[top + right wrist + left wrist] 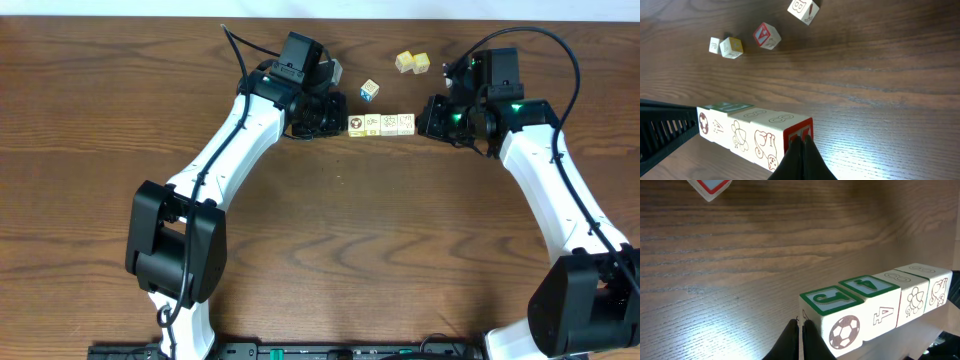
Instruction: Lift 4 blocks
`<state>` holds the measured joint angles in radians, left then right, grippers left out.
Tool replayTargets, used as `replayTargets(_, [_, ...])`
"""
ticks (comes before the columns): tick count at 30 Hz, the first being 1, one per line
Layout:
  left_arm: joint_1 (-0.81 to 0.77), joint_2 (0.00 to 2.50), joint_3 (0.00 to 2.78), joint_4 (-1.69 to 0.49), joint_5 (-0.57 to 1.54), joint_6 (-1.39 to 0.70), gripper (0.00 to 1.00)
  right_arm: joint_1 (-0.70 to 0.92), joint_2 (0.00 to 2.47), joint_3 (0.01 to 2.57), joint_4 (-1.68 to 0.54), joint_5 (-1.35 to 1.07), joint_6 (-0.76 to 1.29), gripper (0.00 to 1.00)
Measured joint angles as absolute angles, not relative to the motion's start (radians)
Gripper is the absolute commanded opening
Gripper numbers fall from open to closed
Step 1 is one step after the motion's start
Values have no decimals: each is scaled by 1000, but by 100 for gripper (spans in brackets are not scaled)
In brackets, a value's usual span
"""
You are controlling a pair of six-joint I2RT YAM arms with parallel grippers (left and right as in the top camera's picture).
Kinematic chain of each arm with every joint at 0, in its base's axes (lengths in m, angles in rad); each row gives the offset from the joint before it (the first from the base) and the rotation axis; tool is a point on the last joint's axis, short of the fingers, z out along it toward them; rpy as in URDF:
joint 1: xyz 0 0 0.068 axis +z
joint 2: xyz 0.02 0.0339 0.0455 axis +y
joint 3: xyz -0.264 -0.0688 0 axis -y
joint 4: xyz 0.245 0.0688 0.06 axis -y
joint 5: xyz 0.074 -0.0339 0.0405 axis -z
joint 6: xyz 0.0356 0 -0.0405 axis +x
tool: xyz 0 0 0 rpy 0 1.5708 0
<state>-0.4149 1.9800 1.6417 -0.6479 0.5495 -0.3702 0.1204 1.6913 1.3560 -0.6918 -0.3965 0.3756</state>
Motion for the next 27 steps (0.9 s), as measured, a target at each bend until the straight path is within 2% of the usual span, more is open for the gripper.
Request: replayTargets(27, [-415,1950,1642,-648,556,-370,7,122,1695,1356,-682,-374,383,1])
